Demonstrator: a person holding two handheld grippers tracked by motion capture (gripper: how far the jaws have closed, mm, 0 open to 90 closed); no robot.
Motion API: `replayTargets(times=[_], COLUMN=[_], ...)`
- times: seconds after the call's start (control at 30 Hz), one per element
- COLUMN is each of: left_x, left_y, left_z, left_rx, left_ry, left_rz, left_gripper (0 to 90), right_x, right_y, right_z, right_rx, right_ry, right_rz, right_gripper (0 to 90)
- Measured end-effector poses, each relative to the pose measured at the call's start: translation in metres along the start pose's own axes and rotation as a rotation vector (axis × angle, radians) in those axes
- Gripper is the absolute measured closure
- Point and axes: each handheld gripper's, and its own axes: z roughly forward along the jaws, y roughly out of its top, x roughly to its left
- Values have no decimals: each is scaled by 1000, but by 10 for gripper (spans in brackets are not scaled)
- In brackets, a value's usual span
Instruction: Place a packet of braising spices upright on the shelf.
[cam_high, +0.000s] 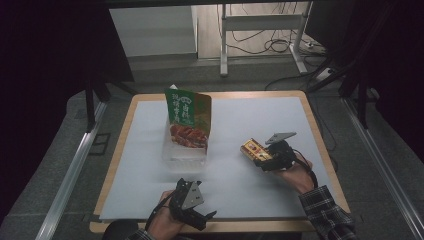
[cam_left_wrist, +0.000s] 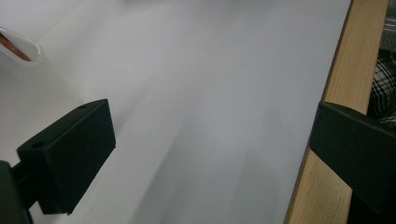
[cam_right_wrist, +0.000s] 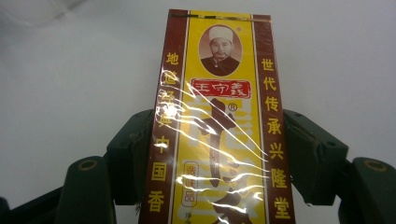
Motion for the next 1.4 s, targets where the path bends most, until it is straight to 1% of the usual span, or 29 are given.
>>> replayTargets(times=[0.1, 0.2, 0.3, 0.37, 0.4, 0.47, 0.57, 0.7, 0.73, 0.77, 0.87, 1.0, 1.07, 1.27, 1.4], left_x=[0, 0, 0, 0, 0, 0, 0, 0, 0, 0, 0, 0, 0, 0, 0], left_y=[0, 0, 0, 0, 0, 0, 0, 0, 0, 0, 0, 0, 0, 0, 0], left_z=[0, 0, 0, 0, 0, 1, 1, 0, 0, 0, -1, -1, -1, -1, -1], left_rx=[0, 2, 9, 10, 13, 24, 18, 14, 12, 11, 6, 3, 4, 5, 6], left_ry=[0, 2, 3, 3, 4, 10, 8, 11, 11, 11, 11, 12, 12, 11, 11], left_rz=[1, 1, 8, 7, 8, 13, 11, 14, 13, 11, 10, 11, 11, 13, 15], left_gripper=[5, 5, 5, 5, 5, 5, 5, 5, 5, 5, 5, 6, 5, 6, 5], right_x=[2, 2, 1, 0, 0, 0, 0, -1, -2, -2, -4, -6, -6, -5, -3], right_y=[-3, -5, -6, -7, -7, -6, -3, 2, 4, 5, 11, 17, 21, 35, 43], right_z=[7, 11, 13, 15, 15, 15, 12, 9, 8, 8, 8, 10, 12, 18, 24], right_rx=[27, 37, 45, 56, 50, 56, 58, 83, 87, 100, 129, 183, 203, 293, 336], right_ry=[-3, -6, 5, 9, 11, 2, 0, -7, -1, 7, 27, 44, 44, 47, 39], right_rz=[-12, -28, -18, -15, -13, -12, -15, -29, -31, -27, -35, -43, -52, -79, -98], right_gripper=[311, 308, 293, 263, 244, 220, 213, 213, 214, 216, 222, 222, 222, 225, 231])
